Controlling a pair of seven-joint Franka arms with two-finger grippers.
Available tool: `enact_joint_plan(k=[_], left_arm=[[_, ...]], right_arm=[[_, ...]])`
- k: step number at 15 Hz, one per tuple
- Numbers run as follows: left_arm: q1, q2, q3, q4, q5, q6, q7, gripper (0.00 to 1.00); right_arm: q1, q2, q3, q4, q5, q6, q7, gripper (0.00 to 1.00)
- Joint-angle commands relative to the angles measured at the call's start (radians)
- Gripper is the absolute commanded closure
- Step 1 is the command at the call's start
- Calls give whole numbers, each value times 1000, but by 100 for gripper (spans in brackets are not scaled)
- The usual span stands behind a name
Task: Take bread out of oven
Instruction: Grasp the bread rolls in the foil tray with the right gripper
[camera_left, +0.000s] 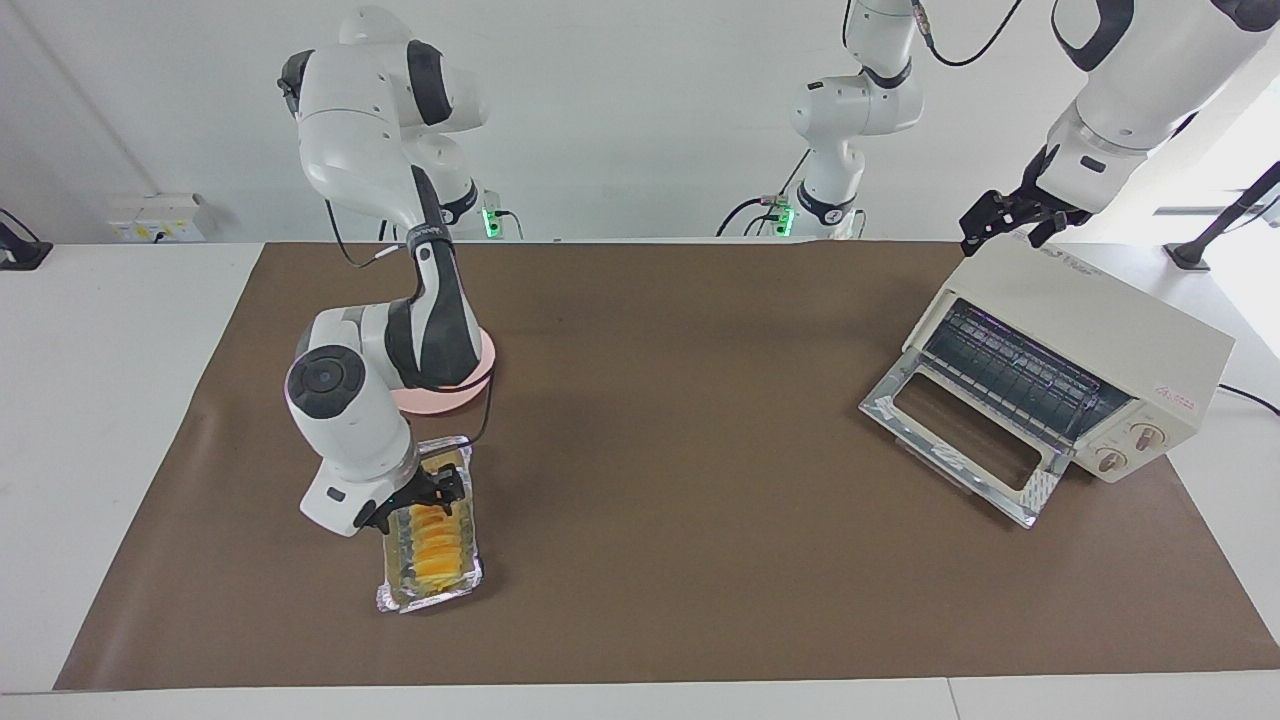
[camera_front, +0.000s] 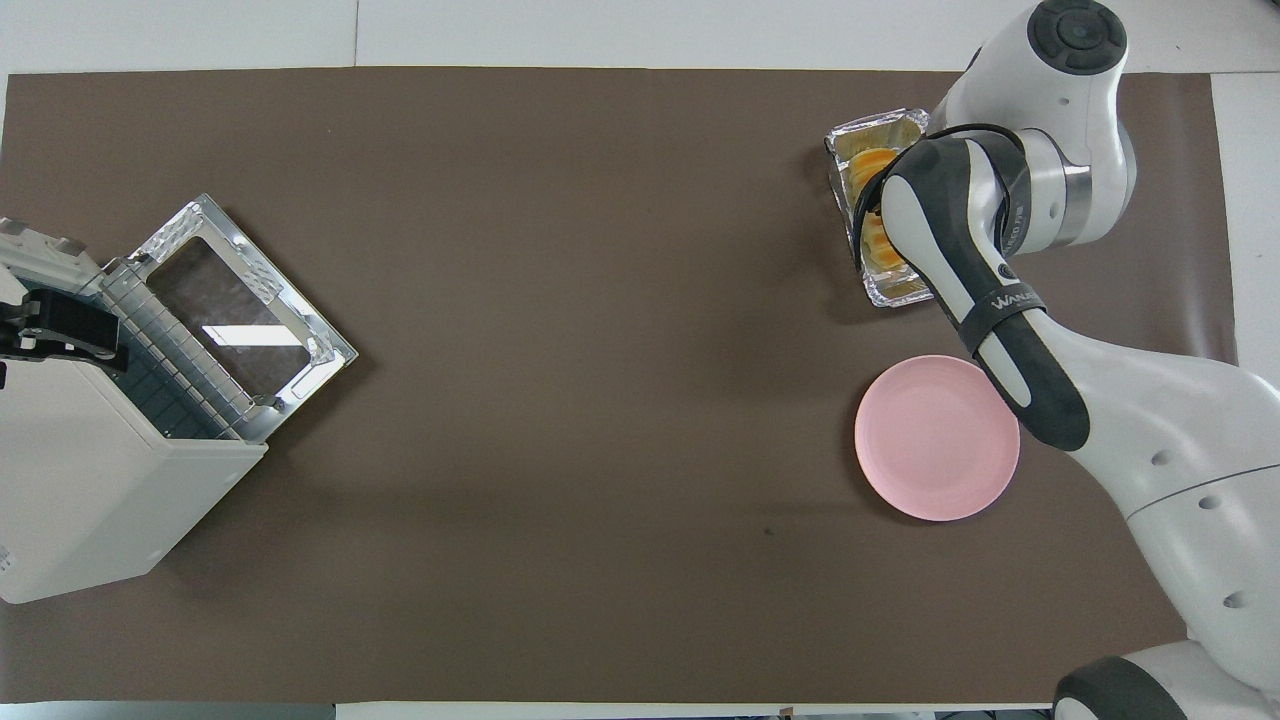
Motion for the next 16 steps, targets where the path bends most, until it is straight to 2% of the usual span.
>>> enact_joint_plan(k=[1,4,5,7,9,12,14,16], left_arm=[[-5,-24,10,-23,-16,-1,-8,0],[-5,-24,10,-23,-16,-1,-8,0],[-5,-24,10,-22,-16,-1,-8,0],[-5,-24,10,-23,-16,-1,-8,0],[-5,-24,10,-23,-16,-1,-8,0],[-5,-24,10,-23,-16,-1,-8,0],[-5,-24,10,-23,-16,-1,-8,0],[-5,-24,10,-22,-16,-1,-8,0]], right_arm=[[3,-19,6,-82,-9,96,27,25],[5,-19,6,-131,-11,172,87,37],[3,-24,6,-156,-9,201,84,49],[3,-34,6,-185,-9,222,81,100],[5,-37,6,-174,-9,195,81,100],[5,-94,9,-142,-2,31,81,100],[6,-181,14,-154,3,-87,81,100],[27,-299,14,-229,9,-191,93,100]])
